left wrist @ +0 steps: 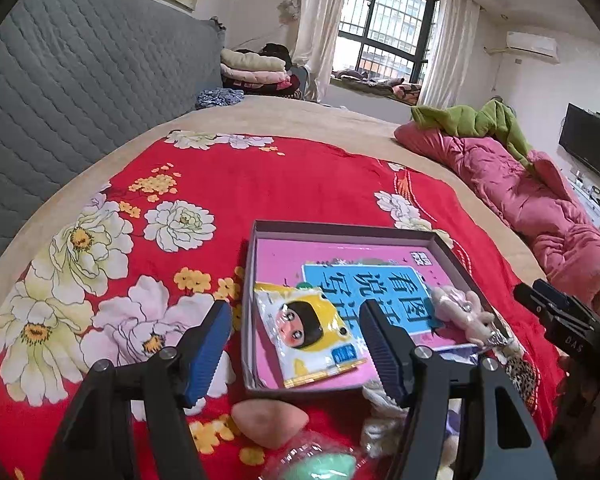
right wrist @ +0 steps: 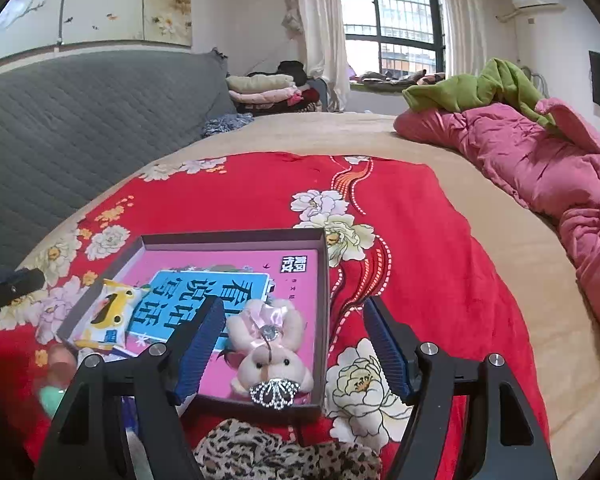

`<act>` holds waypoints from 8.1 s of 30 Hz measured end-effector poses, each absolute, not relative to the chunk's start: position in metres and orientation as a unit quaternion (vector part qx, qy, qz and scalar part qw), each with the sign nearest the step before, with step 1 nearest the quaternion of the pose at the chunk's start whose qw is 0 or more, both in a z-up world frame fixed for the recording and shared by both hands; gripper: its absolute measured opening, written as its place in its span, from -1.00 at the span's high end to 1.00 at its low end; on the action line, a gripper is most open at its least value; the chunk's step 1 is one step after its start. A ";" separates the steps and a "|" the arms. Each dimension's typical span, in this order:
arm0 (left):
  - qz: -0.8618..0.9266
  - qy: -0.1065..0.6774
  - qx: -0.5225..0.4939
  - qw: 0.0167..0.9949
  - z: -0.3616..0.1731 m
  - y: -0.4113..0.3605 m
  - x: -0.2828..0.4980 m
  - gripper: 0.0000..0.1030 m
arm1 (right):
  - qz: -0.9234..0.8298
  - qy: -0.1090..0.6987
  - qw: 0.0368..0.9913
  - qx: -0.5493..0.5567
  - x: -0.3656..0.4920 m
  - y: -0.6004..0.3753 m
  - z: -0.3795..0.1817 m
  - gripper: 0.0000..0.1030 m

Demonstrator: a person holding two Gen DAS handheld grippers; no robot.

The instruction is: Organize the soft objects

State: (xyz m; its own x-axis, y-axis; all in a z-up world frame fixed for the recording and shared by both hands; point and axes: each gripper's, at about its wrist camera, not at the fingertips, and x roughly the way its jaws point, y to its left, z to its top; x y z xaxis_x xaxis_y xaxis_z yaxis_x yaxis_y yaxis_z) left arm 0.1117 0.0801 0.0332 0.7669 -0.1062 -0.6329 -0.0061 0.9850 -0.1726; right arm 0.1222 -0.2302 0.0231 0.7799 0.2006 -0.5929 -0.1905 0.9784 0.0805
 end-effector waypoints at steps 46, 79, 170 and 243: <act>-0.044 0.389 -0.066 0.918 0.031 0.083 0.042 -0.28 | 0.137 0.335 0.932 0.004 0.030 -0.220 0.036 -0.45; -0.082 0.484 -0.045 0.870 -0.020 0.062 0.045 -0.29 | 0.138 0.366 0.920 0.004 0.014 -0.226 0.027 -0.46; -0.079 0.393 -0.106 0.910 0.006 0.070 0.071 0.06 | 0.177 0.348 0.920 0.046 0.076 -0.224 0.016 0.59; -0.052 0.420 -0.064 0.904 -0.025 0.066 0.149 0.05 | 0.229 0.390 0.891 -0.046 0.158 -0.162 -0.026 0.19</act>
State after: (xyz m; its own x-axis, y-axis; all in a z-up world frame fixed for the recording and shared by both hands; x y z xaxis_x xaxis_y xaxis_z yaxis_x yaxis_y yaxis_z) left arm 0.1495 0.0659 -0.0254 0.6422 -0.1476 -0.7522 0.0402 0.9864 -0.1593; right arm 0.1578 -0.1617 -0.0257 0.5909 0.3709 -0.7165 -0.4433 0.8912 0.0958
